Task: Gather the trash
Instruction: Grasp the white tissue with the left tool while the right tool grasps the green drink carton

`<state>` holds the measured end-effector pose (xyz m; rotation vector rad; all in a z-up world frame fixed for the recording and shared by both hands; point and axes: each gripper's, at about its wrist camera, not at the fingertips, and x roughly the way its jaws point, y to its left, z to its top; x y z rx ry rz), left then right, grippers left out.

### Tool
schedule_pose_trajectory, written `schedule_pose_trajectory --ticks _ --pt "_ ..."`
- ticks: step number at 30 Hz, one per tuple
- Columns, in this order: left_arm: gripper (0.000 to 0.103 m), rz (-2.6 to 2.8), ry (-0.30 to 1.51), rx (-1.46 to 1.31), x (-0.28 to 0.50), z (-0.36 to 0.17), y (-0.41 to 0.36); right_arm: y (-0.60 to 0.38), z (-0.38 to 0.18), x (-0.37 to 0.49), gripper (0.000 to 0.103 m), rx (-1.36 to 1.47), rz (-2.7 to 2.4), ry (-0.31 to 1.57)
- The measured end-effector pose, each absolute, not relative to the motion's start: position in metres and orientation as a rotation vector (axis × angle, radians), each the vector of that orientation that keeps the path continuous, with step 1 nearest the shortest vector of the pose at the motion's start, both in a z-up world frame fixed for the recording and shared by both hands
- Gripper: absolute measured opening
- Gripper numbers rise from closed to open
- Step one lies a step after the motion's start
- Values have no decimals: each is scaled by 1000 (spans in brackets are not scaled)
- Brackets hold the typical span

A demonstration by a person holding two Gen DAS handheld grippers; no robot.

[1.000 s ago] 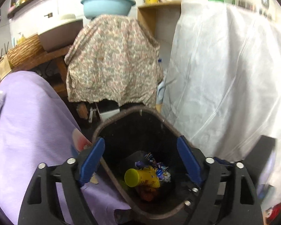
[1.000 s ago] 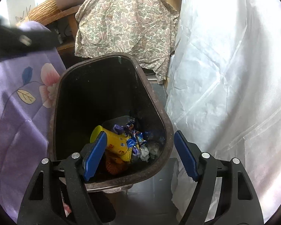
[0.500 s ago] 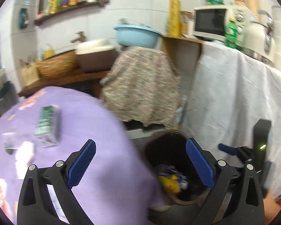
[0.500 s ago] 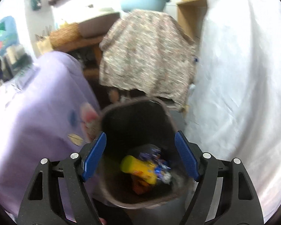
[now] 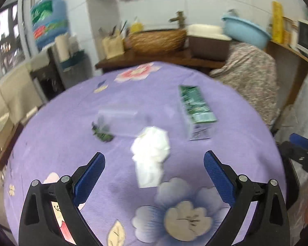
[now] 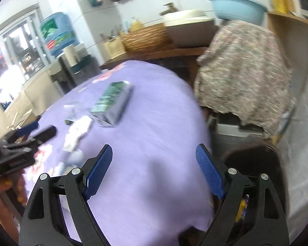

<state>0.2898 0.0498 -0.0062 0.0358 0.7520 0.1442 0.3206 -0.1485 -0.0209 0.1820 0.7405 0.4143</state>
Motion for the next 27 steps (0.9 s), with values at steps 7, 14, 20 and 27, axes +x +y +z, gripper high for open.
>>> schedule_pose_trajectory --ticks 7,14,20,27 --pt "76 128 865 -26 321 -41 77 -116 -15 330 83 135 445 756" --pt "57 81 876 -41 327 -55 74 -108 -22 347 83 97 427 803" --pt "21 71 867 -91 327 -59 82 -79 -26 374 83 134 467 869" --pt "18 47 826 -133 312 -47 88 -35 -26 421 84 233 456 924"
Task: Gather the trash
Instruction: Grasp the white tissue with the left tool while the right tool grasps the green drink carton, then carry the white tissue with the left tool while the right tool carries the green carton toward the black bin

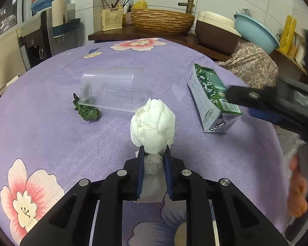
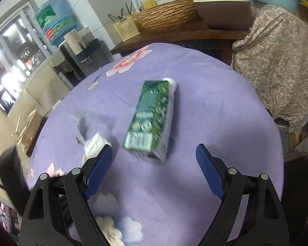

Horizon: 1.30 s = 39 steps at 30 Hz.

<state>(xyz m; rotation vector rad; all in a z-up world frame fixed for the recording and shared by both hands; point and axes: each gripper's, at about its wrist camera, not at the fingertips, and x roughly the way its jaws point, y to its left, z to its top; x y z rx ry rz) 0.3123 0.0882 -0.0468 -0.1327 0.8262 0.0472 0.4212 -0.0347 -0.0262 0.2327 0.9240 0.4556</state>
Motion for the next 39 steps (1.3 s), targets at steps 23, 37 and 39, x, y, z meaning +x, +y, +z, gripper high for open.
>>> schedule_pose_trajectory --ticks 23,37,39 --pt "18 26 775 -124 290 -42 82 20 -53 477 51 -49 359 1103" --pt "18 -31 680 -105 256 -13 47 -67 -16 396 50 168 486 858" --pt "18 -65 662 -107 250 -8 33 -86 -10 375 50 181 482 803"
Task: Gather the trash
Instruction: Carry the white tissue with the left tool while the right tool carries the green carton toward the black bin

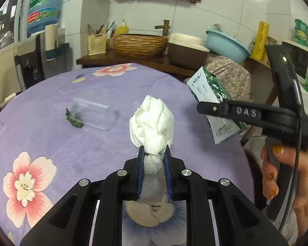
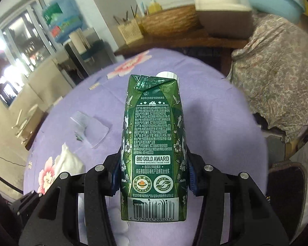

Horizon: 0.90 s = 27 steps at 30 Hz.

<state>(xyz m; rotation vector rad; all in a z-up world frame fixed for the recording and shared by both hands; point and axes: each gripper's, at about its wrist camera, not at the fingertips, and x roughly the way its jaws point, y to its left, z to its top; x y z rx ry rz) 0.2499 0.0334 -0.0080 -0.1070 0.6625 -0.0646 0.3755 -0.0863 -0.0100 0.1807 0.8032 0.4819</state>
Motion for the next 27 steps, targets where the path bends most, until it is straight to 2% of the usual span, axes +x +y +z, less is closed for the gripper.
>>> schedule_pose_trajectory --ticks 6,14,21,27 --pt "18 -158 641 -80 237 -1 -14 -152 -4 333 50 259 441 724" --pt "18 -276 623 -41 233 5 -76 -231 -15 283 50 221 273 656" --pt "18 -374 664 2 241 -7 -129 -292 -42 272 50 277 152 680" --pt "18 -445 705 37 250 -20 -171 -326 -86 284 51 250 46 761"
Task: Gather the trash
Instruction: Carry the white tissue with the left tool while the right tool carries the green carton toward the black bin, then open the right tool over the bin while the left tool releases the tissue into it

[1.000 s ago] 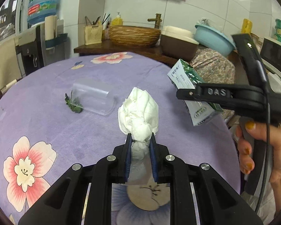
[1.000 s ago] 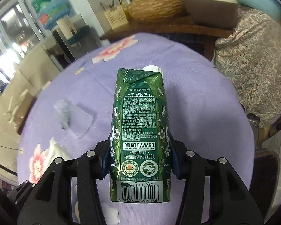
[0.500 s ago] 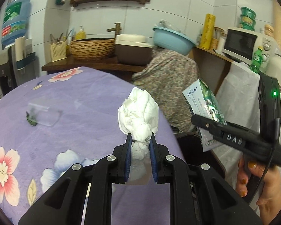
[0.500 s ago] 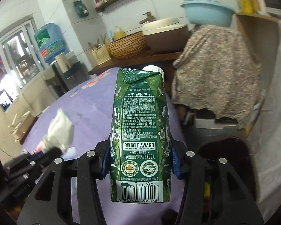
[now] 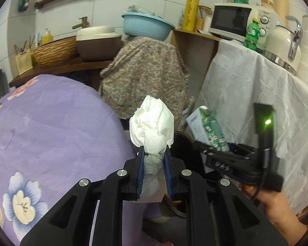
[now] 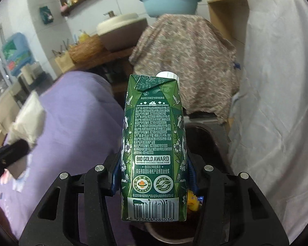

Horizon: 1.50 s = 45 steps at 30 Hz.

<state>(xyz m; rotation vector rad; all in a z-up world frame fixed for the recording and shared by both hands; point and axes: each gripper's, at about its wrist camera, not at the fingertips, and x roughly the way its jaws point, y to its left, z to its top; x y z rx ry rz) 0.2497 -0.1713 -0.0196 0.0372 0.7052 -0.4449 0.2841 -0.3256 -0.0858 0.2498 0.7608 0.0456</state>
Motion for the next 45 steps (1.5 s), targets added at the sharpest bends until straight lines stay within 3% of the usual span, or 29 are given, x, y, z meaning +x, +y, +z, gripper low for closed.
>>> schedule_pose_trajectory --ticks 21,32,45 --pt "18 -488 774 86 269 -48 -210 -339 -237 332 51 235 -65 1140" --pt "18 -512 813 93 275 -61 -220 -339 -258 328 53 227 -58 1163" --pt "18 -545 916 104 297 -100 -243 -343 -239 299 53 213 -73 1080"
